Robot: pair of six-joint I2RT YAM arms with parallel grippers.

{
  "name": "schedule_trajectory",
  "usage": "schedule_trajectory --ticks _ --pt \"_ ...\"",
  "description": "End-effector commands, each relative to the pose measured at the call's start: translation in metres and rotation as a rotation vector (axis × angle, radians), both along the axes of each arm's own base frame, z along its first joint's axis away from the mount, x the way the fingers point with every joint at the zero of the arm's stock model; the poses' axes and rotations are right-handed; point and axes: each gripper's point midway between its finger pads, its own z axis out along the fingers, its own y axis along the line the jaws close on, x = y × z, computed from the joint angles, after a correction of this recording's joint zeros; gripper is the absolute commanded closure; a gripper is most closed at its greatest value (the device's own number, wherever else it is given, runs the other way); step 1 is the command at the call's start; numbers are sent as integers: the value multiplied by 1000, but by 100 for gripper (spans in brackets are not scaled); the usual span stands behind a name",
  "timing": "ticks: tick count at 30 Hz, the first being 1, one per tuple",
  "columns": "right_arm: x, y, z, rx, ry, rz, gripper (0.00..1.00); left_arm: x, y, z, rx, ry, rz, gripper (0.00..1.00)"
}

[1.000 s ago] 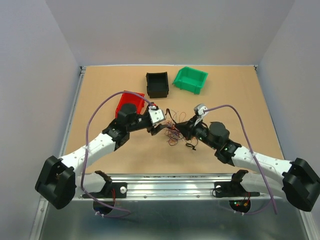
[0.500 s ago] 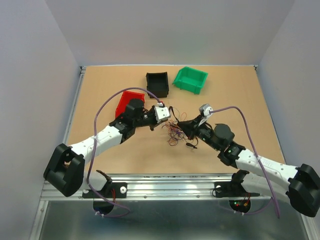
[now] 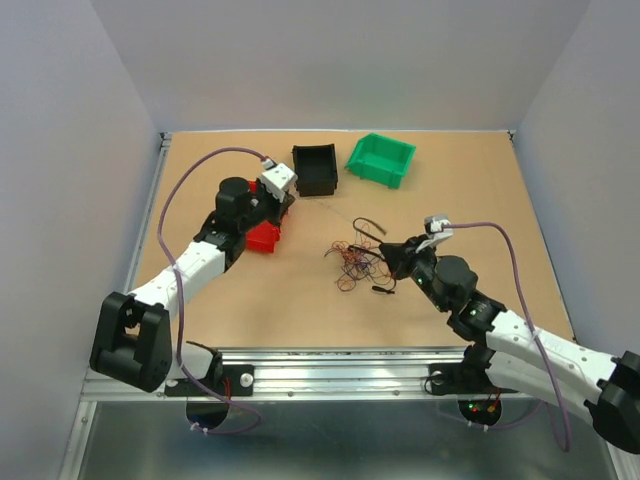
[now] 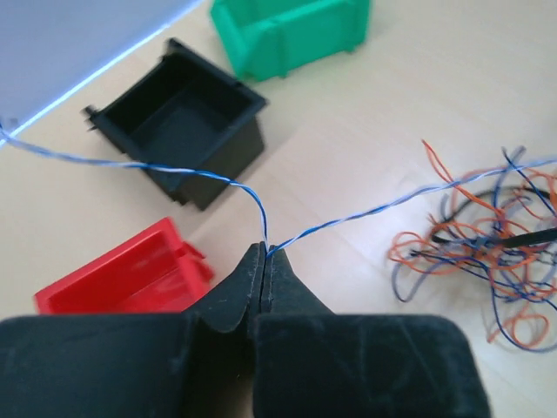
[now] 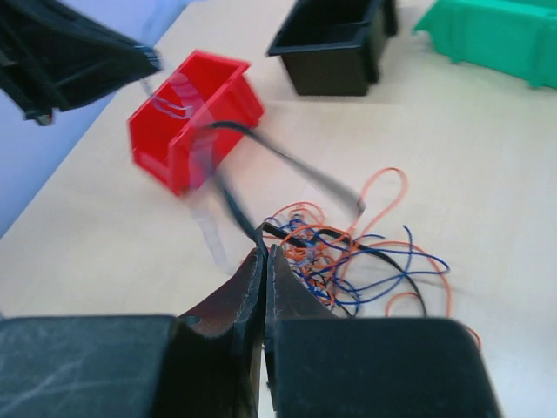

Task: Untangle the cables

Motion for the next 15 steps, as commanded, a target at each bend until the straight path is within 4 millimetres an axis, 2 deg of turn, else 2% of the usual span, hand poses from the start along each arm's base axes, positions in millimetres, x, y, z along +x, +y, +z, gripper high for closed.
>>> schedule_trajectory --ticks 1,2,3,8,9,13,15 --pt "6 -49 -15 8 52 -255 100 34 33 49 -156 -47 158 100" --pt "3 -60 -6 38 29 -292 99 35 34 48 -162 -42 154 100" --pt "1 -66 -11 40 32 -310 100 35 35 49 -163 -47 157 100" --pt "-11 -95 6 131 -21 -385 99 26 37 62 -184 -92 149 100" --pt "-13 -99 2 123 -20 -394 99 23 37 67 -189 -104 145 100" --pt "-17 -97 5 118 -40 -357 99 11 27 78 -209 -119 65 100" --pt "-18 -84 -1 75 -22 -292 96 -2 16 102 -230 -140 -28 100"
